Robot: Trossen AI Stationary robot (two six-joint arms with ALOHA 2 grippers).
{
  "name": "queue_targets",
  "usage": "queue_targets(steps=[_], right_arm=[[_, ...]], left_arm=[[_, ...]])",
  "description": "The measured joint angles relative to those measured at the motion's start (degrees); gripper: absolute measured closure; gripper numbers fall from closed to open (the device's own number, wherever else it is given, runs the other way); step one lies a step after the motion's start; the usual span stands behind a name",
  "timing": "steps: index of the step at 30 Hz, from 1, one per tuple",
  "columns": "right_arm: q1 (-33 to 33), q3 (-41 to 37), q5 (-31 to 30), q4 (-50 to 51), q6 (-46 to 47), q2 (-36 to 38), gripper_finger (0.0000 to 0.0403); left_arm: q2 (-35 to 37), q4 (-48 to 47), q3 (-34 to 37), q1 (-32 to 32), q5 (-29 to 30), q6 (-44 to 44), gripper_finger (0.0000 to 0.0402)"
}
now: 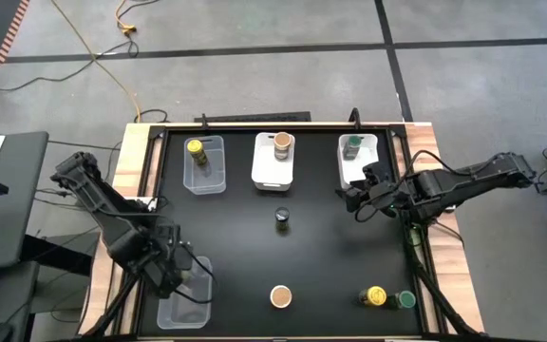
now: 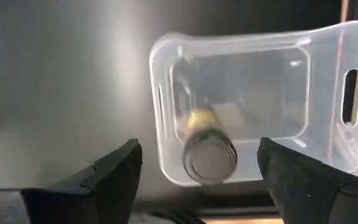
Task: Sort spices by type
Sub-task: Put the yellow spice bottle into the top transparent bin
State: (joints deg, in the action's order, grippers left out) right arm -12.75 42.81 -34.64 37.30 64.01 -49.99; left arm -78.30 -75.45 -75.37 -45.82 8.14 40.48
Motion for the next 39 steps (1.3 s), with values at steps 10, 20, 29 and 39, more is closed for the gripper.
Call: queue_targets(steps=[10, 20, 29, 39], right_arm=[[0.0, 0.0, 1.69, 1.95, -3.73, -0.01, 0.003], [-0.39, -0.02, 8.86, 5.42, -12.7, 0.13, 0.003], [-2.9, 2.01, 11.68, 3.67, -19.32, 0.58, 0.0039], [-4.87, 15.52, 12.69, 19.87, -8.51, -0.92, 0.0066]], left_arm=[[0.0, 15.74, -4.73, 6.93, 8.83, -11.0, 0.0096], [-4.13, 42.87, -1.73, 20.33, 7.76, -23.81, 0.0096], [-16.38, 58.36, -1.08, 26.23, 5.21, -28.03, 0.0096], [-18.68, 63.46, -1.08, 32.51, -7.81, -36.96, 0.0096]])
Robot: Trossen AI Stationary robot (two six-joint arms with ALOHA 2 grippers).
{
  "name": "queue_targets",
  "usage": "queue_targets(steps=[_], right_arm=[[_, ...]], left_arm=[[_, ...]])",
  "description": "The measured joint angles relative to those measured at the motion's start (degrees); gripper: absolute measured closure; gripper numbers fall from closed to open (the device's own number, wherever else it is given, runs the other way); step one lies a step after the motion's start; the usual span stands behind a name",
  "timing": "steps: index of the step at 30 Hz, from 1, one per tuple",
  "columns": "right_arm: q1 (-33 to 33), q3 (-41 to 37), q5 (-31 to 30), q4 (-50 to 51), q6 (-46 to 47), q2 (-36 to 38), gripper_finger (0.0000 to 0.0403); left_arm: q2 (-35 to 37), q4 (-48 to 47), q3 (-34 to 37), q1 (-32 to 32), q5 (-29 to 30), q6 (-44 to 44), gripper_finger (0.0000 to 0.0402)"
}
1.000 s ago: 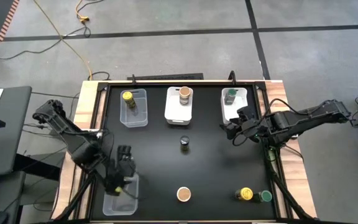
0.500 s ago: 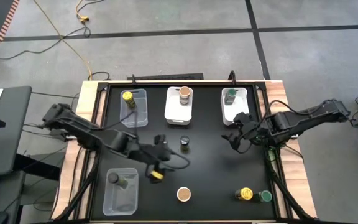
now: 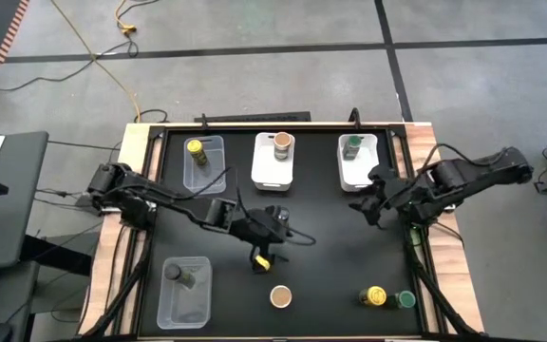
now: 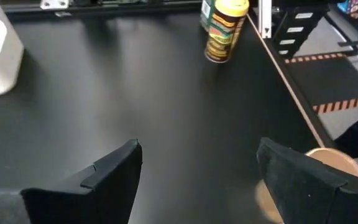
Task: Sort spices by type
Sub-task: Put the yellow spice bottle into the top transparent bin
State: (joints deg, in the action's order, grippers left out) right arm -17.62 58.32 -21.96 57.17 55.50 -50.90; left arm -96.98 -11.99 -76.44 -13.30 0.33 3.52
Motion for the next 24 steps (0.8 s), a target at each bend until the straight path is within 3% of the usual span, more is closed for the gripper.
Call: queue_targets(steps=[5, 13, 18, 24], right_arm=[[-3.23, 6.08, 0.0, 9.4, 9.84, -6.58, 0.0066], [-9.01, 13.3, 0.29, 15.8, 29.85, -20.43, 0.0066], [-12.35, 18.55, 4.56, 18.43, 42.53, -26.98, 0.0066], [-16.67, 24.05, 12.4, 19.13, 55.08, -33.08, 0.0066]], left_arm=[[4.44, -3.29, 3.27, 2.76, -3.63, -3.0, 0.0096], [25.07, 10.95, 27.21, 3.95, -1.55, 0.17, 0.0096], [37.2, 12.19, 35.94, 3.21, 0.09, 1.67, 0.0096], [45.48, 11.16, 39.76, 3.06, 0.41, 1.56, 0.0096]])
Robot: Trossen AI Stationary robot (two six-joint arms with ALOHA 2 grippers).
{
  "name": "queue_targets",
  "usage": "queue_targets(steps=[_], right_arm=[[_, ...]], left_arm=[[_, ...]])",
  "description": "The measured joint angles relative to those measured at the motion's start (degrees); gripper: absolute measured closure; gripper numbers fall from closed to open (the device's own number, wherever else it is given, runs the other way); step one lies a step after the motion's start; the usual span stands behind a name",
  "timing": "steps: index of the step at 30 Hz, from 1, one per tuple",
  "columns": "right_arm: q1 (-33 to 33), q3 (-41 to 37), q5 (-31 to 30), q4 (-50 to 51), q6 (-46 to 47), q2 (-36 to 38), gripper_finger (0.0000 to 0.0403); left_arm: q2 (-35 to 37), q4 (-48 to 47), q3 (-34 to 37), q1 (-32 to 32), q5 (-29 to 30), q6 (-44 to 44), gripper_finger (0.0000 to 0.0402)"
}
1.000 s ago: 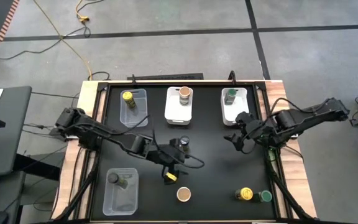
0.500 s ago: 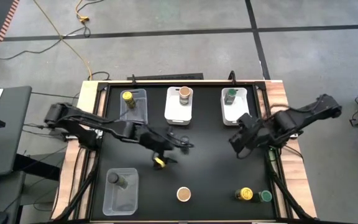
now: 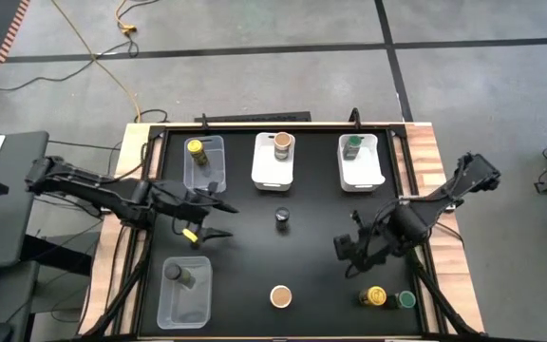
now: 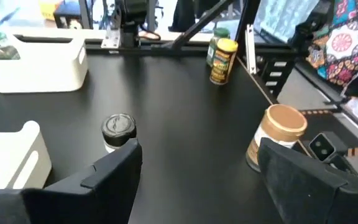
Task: Sort spices by type
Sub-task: Put the yellow spice bottle into the top transparent bin
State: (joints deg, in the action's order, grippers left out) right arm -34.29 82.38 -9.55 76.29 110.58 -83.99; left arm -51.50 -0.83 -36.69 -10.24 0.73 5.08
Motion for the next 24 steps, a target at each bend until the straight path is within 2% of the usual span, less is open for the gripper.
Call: queue_targets(steps=[9, 15, 18, 24], right_arm=[[-5.9, 2.11, 14.78, -0.02, 12.37, -5.12, 0.0066], [-9.37, 2.11, 16.01, -1.07, 18.86, -7.05, 0.0066], [-10.24, 1.75, 15.98, -1.88, 16.51, -8.29, 0.0066], [-10.2, 1.72, 18.96, -2.56, 2.63, -12.05, 0.0066]], left_arm=[[1.76, -2.27, 0.28, 0.0, 0.13, -0.74, 0.0096], [1.74, -5.25, 0.28, 0.0, 0.13, -0.74, 0.0096], [1.74, -6.03, 0.28, 0.0, 0.12, -0.72, 0.0096], [1.74, -6.24, 0.28, 0.0, 0.11, 0.18, 0.0096]])
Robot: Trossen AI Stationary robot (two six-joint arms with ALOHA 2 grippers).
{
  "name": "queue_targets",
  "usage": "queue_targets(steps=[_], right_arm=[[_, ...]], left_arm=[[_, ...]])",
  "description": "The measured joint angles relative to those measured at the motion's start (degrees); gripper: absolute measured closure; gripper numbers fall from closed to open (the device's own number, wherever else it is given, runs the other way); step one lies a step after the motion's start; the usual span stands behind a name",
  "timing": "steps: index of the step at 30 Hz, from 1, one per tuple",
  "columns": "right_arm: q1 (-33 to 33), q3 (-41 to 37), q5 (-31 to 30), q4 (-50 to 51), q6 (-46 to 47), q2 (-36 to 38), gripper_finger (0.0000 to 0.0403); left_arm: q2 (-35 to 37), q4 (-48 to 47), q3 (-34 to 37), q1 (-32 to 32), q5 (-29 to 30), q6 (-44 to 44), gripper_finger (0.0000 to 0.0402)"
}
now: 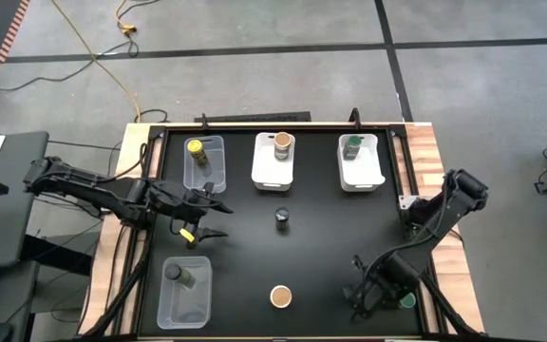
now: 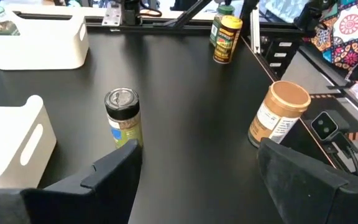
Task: Sort spices by type
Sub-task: Put the yellow spice bottle into the top transparent bin
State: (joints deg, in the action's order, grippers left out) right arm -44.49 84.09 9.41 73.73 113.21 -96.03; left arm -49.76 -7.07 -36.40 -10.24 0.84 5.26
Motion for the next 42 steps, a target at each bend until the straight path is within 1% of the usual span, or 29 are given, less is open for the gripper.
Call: queue_targets(steps=[5, 9, 19, 23, 25, 36, 42], right_arm=[[0.0, 0.0, -0.07, -0.95, -9.86, -2.52, 0.0066], [0.24, 0.0, 0.0, 0.02, -14.47, -4.09, 0.0066], [-0.42, 0.0, 0.62, 2.8, -18.9, -4.5, 0.0066], [-0.98, 0.0, 0.81, 0.05, -19.21, -4.54, 0.0066], [-1.11, -0.07, 0.81, 0.39, -19.22, -4.54, 0.0066], [-2.03, -5.73, 1.13, -5.74, -20.25, -4.54, 0.0066], [-2.51, -6.22, 1.2, -6.53, -22.22, -4.54, 0.0071]], left_arm=[[0.0, 0.0, 0.0, 0.0, 0.0, -0.04, 0.0096], [0.0, 0.02, 0.0, 0.0, 0.11, -0.04, 0.0096], [0.0, 0.05, 0.0, 0.0, 1.2, 0.04, 0.0096], [0.0, 0.06, 0.0, 0.0, 1.2, 0.13, 0.0096], [0.0, 0.06, 0.0, 0.0, 1.22, 0.13, 0.0096], [0.0, 0.06, 0.0, 0.0, 1.36, 1.37, 0.0096], [0.0, 0.04, 0.0, 0.0, 1.36, 1.62, 0.0096]])
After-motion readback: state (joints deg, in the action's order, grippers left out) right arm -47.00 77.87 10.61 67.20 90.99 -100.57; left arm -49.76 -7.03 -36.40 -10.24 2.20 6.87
